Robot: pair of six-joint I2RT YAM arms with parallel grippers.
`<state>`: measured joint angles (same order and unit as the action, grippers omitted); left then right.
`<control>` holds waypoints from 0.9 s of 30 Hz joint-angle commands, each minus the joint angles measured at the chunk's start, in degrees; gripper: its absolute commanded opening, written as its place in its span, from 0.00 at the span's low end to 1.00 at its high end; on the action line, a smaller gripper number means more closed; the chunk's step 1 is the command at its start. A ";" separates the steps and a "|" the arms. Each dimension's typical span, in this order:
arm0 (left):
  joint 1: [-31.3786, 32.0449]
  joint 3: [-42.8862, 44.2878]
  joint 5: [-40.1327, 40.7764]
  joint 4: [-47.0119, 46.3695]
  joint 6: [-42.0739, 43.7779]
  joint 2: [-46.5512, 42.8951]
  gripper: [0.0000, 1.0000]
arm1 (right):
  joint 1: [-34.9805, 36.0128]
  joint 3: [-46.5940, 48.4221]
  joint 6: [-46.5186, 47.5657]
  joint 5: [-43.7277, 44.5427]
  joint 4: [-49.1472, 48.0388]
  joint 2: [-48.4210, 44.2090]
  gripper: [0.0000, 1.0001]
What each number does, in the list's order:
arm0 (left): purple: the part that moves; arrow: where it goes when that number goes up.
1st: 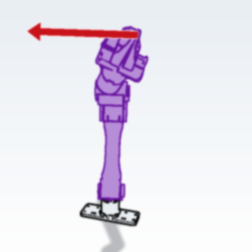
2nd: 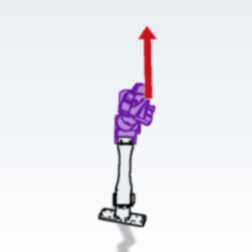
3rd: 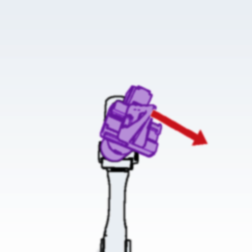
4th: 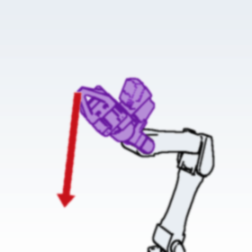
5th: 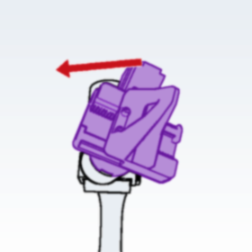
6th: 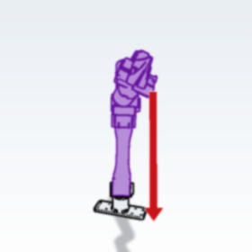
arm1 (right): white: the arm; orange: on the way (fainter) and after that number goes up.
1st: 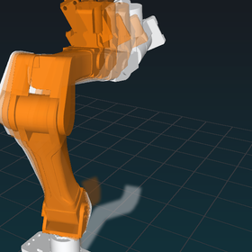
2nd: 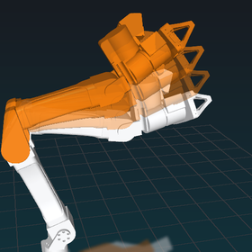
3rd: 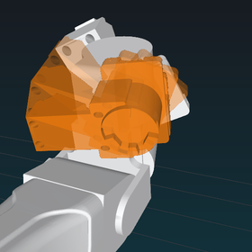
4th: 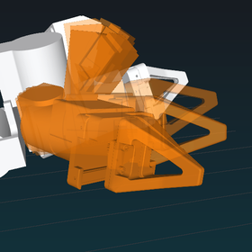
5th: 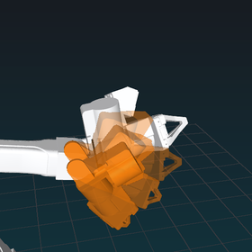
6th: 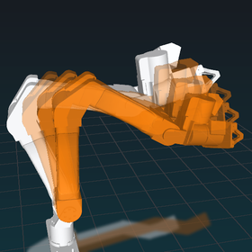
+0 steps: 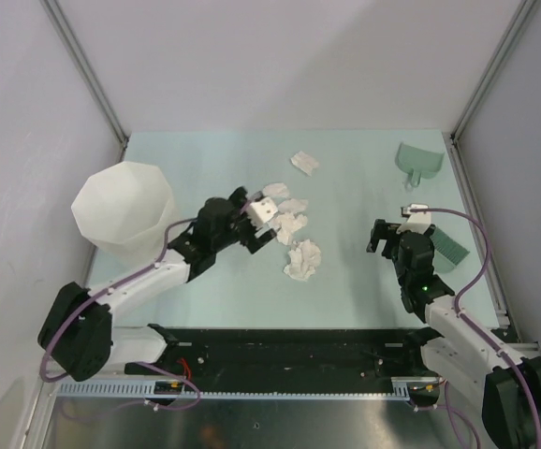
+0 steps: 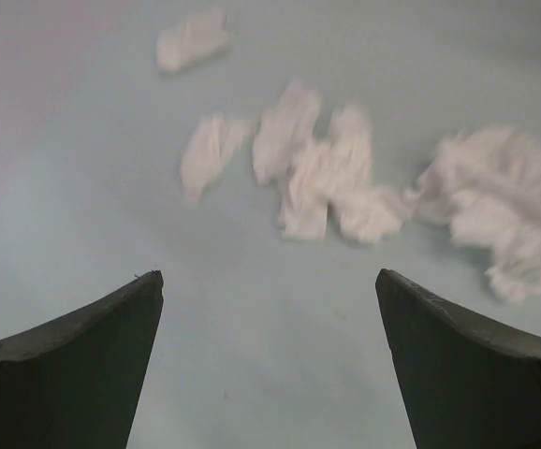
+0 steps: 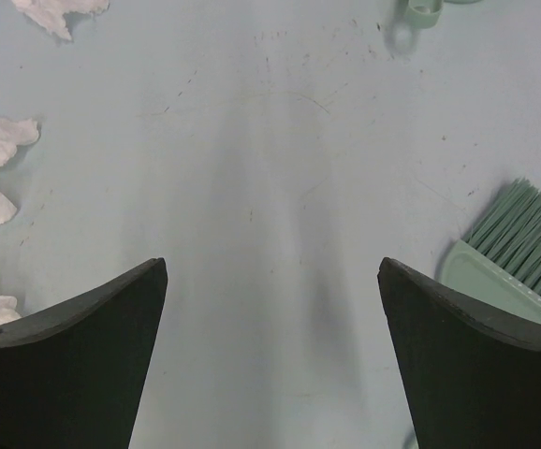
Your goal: Sweep away the paper scraps from the table
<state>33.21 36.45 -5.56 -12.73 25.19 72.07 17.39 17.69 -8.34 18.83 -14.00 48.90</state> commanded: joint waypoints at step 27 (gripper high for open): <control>-0.51 50.65 26.90 77.84 1.44 -12.57 0.98 | -0.16 2.17 -0.54 1.74 -1.73 0.49 1.00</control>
<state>35.07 81.93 31.42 56.75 29.52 62.74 17.39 17.69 -8.43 19.11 -13.98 49.23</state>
